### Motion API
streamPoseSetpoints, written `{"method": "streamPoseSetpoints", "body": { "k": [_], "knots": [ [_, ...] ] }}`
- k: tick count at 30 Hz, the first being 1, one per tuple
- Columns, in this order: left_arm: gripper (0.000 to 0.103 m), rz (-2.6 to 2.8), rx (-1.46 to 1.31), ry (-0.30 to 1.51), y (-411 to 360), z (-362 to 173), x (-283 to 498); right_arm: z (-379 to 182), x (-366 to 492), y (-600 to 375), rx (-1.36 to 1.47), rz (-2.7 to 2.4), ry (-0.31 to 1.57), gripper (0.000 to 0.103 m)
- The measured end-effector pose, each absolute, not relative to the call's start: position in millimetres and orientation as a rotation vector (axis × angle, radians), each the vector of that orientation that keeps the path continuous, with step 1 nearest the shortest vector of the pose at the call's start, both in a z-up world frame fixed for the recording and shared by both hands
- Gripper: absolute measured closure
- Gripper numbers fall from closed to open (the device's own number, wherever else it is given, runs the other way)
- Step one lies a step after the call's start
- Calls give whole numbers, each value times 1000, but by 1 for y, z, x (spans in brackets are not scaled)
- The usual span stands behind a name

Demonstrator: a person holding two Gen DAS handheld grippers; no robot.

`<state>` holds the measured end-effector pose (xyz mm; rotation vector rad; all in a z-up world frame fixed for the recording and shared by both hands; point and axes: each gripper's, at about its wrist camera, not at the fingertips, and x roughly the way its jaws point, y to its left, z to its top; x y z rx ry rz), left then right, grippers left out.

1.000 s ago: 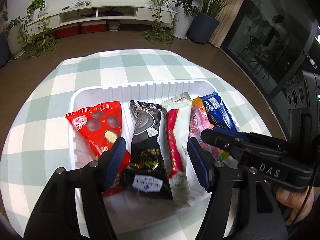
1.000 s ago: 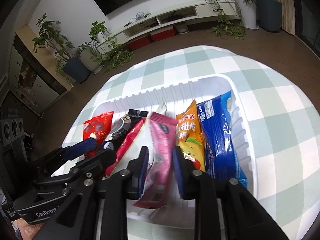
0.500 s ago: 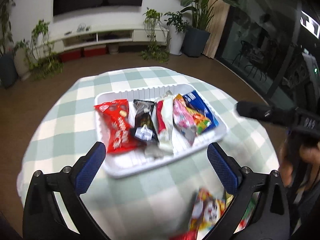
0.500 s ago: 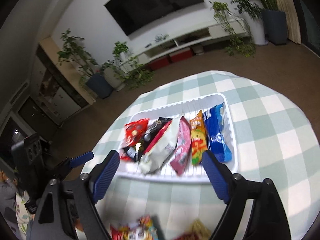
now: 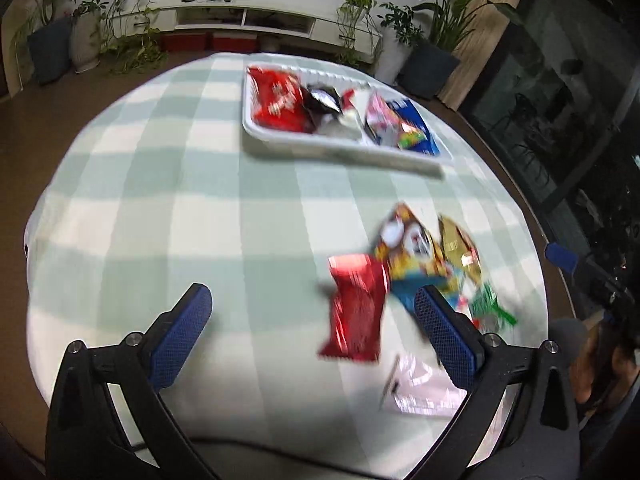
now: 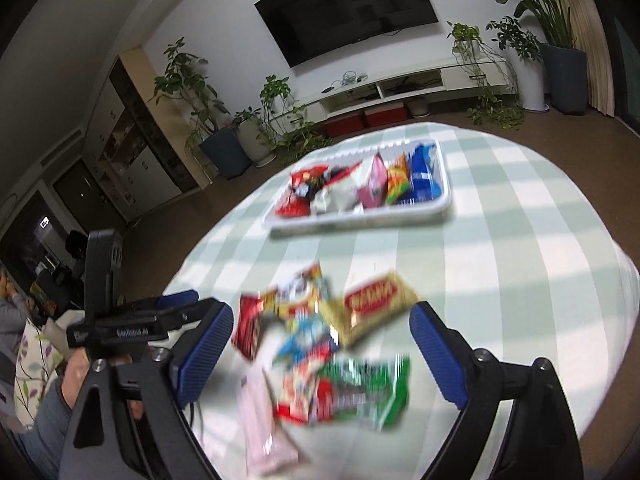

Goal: Organize snacks
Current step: 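Withdraw both tools from the tray back over the remaining snacks, then grasp the red foil wrapper with the left tool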

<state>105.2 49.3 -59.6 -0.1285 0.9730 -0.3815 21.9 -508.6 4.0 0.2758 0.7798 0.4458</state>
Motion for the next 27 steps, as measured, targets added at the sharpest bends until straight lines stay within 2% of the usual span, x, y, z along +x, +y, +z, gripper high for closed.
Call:
{"method": "streamPoseSetpoints", "body": {
  "k": [11,23,24,27],
  "knots": [
    [0,-401,-33,1002,13,-74,84,-22,-20,-495,263,485,826,11],
    [2,-384,22,1046,-1,-82,108,-27,-38,-475,180,527,819,11],
    [4,-384,24,1050,-2,-83,110,-28,-39,-475,180,525,819,11],
    [18,-393,21,1067,-4,-87,116,-29,-38,-476,178,519,818,11]
  ]
}}
